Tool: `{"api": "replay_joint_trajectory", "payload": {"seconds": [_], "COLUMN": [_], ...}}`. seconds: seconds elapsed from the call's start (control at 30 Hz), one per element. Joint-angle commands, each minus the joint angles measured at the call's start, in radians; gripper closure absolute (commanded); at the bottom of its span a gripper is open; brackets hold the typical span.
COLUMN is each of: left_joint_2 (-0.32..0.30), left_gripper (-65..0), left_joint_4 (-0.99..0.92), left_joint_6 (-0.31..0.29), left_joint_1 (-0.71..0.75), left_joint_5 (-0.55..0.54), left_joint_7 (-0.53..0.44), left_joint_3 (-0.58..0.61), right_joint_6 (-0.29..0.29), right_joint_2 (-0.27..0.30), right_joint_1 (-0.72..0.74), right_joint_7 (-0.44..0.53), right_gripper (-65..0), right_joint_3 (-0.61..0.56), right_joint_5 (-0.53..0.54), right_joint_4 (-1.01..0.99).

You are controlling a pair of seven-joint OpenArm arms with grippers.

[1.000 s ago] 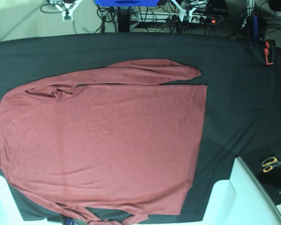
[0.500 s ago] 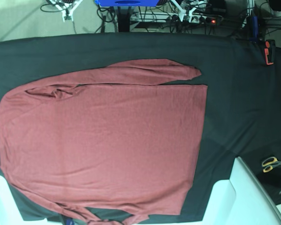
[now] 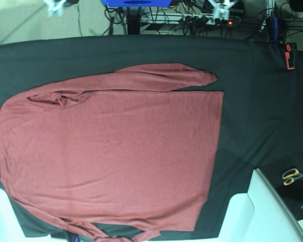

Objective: Fold the T-shirt properly
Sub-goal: 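Move the left gripper to the red shirt's sleeve and shoulder edge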

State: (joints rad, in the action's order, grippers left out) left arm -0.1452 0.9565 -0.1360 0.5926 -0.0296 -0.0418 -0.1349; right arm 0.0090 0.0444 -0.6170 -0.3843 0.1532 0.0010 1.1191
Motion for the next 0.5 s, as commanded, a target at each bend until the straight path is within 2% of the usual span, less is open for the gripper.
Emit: {"api": "replay_joint_trajectory", "payload": {"seconds": [0.0, 0.1, 0.17, 0.3, 0.37, 0.47], "left_joint_2": [-0.011, -0.011, -0.011, -0.006, -0.006, -0.014], "left_gripper": [0.0, 0.0, 0.0, 0.0, 0.0, 0.0], "left_joint_4": [0.048, 0.187, 0.281, 0.474, 0.576, 0.734], "left_joint_6": [0.003, 0.003, 0.003, 0.003, 0.000, -0.001], "left_joint_1": [0.042, 0.115, 0.163, 0.238, 0.260, 0.284], "left_joint_5": [0.000, 0.000, 0.000, -0.011, -0.085, -0.284], "left_joint_7": [-0.008, -0.008, -0.008, -0.008, -0.008, -0.003], "left_joint_3": [-0.024, -0.070, -0.084, -0.118, -0.136, -0.194], "right_joint_6": [-0.007, -0.004, -0.002, -0.002, 0.003, 0.052], "right_joint_2": [0.012, 0.001, 0.001, -0.001, -0.001, -0.001], "right_joint_1": [-0.044, -0.111, -0.159, -0.240, -0.255, -0.205], "right_joint_7": [-0.046, -0.186, -0.219, -0.226, -0.226, -0.224], "right_gripper": [-0.6, -0.6, -0.6, -1.4, -1.5, -1.8], "right_joint_3": [0.033, 0.098, 0.113, 0.113, 0.113, 0.130], "right_joint_5": [0.000, 0.000, 0.000, 0.001, 0.001, 0.003], "right_joint_4": [0.079, 0.306, 0.428, 0.689, 0.812, 0.896]}}
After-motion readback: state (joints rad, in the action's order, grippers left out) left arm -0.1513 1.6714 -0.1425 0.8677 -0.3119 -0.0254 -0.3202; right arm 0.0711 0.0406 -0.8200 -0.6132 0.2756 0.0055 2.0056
